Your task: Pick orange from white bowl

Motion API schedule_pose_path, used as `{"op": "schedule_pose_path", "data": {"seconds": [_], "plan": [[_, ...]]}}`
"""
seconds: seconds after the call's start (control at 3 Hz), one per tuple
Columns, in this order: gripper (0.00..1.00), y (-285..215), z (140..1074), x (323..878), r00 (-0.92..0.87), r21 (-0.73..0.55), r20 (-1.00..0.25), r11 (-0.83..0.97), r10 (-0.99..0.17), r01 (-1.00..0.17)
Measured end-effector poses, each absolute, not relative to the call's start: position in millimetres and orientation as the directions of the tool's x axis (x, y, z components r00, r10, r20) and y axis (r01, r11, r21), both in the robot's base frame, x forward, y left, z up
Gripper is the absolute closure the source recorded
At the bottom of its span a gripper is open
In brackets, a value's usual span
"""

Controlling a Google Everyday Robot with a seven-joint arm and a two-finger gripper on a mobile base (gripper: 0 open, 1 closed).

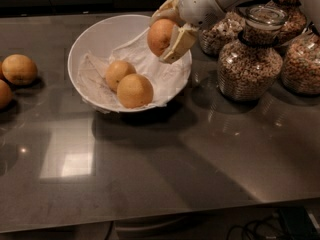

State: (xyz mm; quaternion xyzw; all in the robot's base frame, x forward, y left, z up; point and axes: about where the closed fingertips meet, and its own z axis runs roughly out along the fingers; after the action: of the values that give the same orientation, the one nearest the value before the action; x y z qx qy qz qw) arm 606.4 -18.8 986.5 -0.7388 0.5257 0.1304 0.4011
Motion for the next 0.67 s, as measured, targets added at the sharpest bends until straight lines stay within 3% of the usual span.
{"op": "schedule_pose_path", "data": {"seconds": [0.67], "plan": [[1.00,30,1005,579,0.576,-0.589,-0.608,-0.176,-0.547,-0.789]]}}
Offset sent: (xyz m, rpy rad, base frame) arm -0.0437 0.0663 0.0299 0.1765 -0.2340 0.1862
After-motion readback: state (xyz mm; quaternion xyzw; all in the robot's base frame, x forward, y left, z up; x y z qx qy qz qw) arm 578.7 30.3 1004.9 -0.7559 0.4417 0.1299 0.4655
